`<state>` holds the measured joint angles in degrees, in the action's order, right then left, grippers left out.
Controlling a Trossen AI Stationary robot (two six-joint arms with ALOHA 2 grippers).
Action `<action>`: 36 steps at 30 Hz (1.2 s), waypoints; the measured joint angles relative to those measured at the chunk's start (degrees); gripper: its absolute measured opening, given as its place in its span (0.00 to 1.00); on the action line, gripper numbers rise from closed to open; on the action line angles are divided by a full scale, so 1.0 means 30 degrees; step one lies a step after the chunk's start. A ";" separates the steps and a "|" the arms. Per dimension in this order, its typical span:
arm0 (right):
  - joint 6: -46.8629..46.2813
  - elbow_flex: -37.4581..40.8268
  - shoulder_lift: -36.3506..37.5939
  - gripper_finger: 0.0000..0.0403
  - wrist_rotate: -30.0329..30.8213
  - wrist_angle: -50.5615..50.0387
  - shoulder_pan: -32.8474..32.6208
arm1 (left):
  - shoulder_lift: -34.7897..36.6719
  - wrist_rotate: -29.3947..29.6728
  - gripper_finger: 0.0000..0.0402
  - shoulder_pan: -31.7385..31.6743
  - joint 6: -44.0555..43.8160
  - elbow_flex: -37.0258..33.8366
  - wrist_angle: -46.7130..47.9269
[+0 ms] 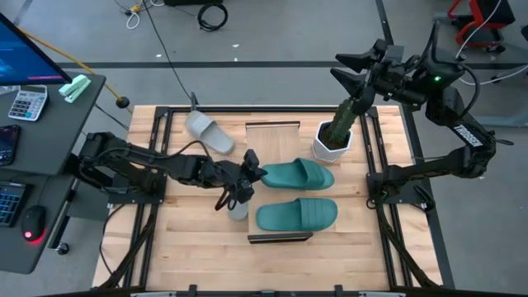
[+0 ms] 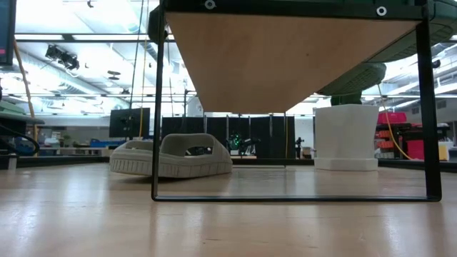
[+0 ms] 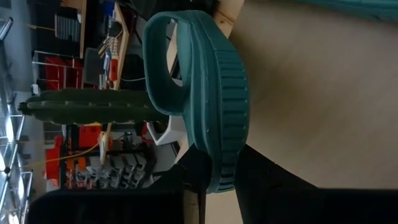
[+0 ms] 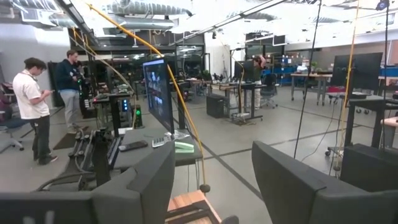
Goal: Pick and place slides into the shelf
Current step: Put the green slide on the shelf
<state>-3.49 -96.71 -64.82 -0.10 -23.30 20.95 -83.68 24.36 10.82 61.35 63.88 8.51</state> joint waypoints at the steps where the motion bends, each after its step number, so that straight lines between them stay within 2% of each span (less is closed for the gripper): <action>1: 0.0000 0.0000 0.0000 0.54 0.0000 -0.0017 0.0000 | 0.0000 0.0000 0.14 0.0017 -0.0187 0.0000 0.0009; 15: 0.0000 0.0000 0.0000 0.54 0.0007 -0.0018 0.0000 | 0.0029 -0.0015 0.14 0.0213 -0.2166 0.0007 0.1091; 26: 0.0007 0.0000 0.0000 0.54 0.0015 -0.0134 -0.0006 | 0.0029 0.0102 0.14 0.0640 -0.1244 0.0007 0.0949; 36: 0.0001 0.0000 0.0000 0.53 0.0015 -0.0113 0.0000 | 0.0029 0.0381 0.14 0.1088 -0.2301 0.0007 0.1311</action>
<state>-3.48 -96.71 -64.82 -0.05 -23.64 20.95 -83.59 25.50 14.09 54.45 63.90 12.44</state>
